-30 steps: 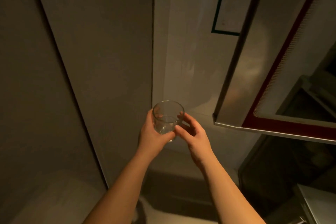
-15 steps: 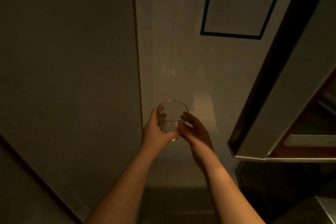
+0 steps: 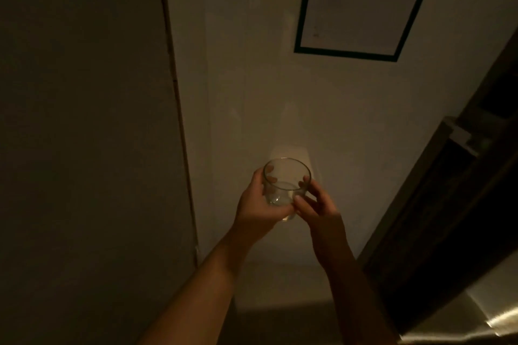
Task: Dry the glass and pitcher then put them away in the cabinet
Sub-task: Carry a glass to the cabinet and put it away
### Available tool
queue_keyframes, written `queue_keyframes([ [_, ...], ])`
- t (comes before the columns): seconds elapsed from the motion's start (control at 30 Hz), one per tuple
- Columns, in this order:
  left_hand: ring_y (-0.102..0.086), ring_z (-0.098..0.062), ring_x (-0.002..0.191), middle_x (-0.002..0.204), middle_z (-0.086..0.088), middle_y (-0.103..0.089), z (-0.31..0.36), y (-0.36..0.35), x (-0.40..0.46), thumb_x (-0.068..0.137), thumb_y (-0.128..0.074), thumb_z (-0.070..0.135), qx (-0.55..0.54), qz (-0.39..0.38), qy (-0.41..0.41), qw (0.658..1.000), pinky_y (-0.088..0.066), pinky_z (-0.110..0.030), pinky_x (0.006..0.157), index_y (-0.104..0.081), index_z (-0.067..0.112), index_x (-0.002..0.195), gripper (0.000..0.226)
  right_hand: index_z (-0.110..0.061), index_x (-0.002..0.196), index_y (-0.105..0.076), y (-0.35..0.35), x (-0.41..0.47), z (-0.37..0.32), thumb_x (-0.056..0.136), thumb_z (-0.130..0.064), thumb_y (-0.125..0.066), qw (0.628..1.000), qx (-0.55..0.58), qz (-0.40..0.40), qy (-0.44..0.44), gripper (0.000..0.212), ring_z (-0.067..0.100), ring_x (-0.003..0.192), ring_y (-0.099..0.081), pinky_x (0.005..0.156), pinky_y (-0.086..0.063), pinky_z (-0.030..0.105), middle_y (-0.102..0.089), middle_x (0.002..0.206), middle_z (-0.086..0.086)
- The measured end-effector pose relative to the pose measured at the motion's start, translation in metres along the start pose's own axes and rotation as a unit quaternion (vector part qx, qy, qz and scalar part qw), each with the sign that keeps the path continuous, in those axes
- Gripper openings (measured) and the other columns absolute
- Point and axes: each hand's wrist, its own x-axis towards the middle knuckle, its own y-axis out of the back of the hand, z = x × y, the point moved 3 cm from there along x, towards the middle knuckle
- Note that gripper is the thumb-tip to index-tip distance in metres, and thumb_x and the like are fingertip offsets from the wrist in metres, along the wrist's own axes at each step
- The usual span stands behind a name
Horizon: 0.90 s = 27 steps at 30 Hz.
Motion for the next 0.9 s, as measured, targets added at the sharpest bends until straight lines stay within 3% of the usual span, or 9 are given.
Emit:
queue_keyframes([
  [0.1, -0.061, 0.000, 0.104, 0.114, 0.014, -0.064, -0.007, -0.025, 0.031, 0.057, -0.088, 0.026, 0.012, -0.038, 0.008, 0.999, -0.054, -0.027, 0.087, -0.051, 0.037, 0.124, 0.078, -0.033, 0.124, -0.055, 0.021, 0.024, 0.007, 0.083, -0.021, -0.071, 0.999, 0.011, 0.035, 0.005, 0.045, 0.018, 0.117, -0.059, 0.096, -0.052, 0.040, -0.059, 0.128, 0.000],
  [0.23, -0.059, 0.002, 0.104, 0.115, 0.016, -0.062, -0.005, -0.056, 0.066, 0.059, -0.088, 0.034, 0.020, -0.076, -0.004, 0.997, -0.054, -0.026, 0.087, -0.047, 0.037, 0.128, 0.081, -0.021, 0.129, -0.055, 0.045, 0.051, 0.003, 0.076, -0.025, -0.072, 0.997, 0.025, 0.078, 0.010, 0.056, 0.027, 0.117, -0.058, 0.096, -0.051, 0.045, -0.060, 0.127, 0.006],
  [0.53, -0.059, -0.005, 0.106, 0.117, 0.012, -0.060, -0.002, -0.112, 0.105, 0.055, -0.087, 0.039, -0.009, -0.143, -0.012, 0.990, -0.054, -0.029, 0.087, -0.046, 0.036, 0.129, 0.085, -0.021, 0.135, -0.049, 0.087, 0.076, -0.002, 0.071, -0.033, -0.070, 0.991, 0.014, 0.131, 0.012, 0.068, 0.024, 0.120, -0.056, 0.098, -0.050, 0.043, -0.054, 0.135, 0.003],
  [0.63, -0.058, -0.007, 0.108, 0.119, 0.010, -0.060, -0.001, -0.133, 0.106, 0.060, -0.088, 0.031, -0.015, -0.178, -0.018, 0.984, -0.053, -0.027, 0.087, -0.046, 0.033, 0.130, 0.081, -0.026, 0.129, -0.053, 0.104, 0.073, -0.002, 0.072, -0.029, -0.070, 0.986, 0.012, 0.166, 0.019, 0.059, 0.024, 0.117, -0.058, 0.091, -0.054, 0.035, -0.057, 0.131, 0.005],
  [0.77, -0.057, -0.009, 0.109, 0.118, 0.010, -0.058, 0.000, -0.157, 0.111, 0.060, -0.088, 0.024, -0.027, -0.232, -0.021, 0.972, -0.053, -0.031, 0.090, -0.045, 0.033, 0.130, 0.082, -0.022, 0.125, -0.053, 0.120, 0.069, -0.004, 0.083, -0.009, -0.064, 0.972, 0.023, 0.231, 0.038, 0.045, 0.024, 0.112, -0.060, 0.077, -0.056, 0.021, -0.060, 0.125, 0.009],
  [0.9, -0.058, -0.008, 0.109, 0.116, 0.014, -0.058, -0.004, -0.181, 0.121, 0.055, -0.087, 0.031, -0.035, -0.279, -0.017, 0.960, -0.054, -0.036, 0.091, -0.045, 0.037, 0.129, 0.085, -0.014, 0.133, -0.049, 0.134, 0.070, -0.002, 0.086, -0.004, -0.061, 0.958, 0.001, 0.284, 0.048, 0.050, 0.020, 0.108, -0.062, 0.076, -0.057, 0.022, -0.062, 0.120, 0.004],
])
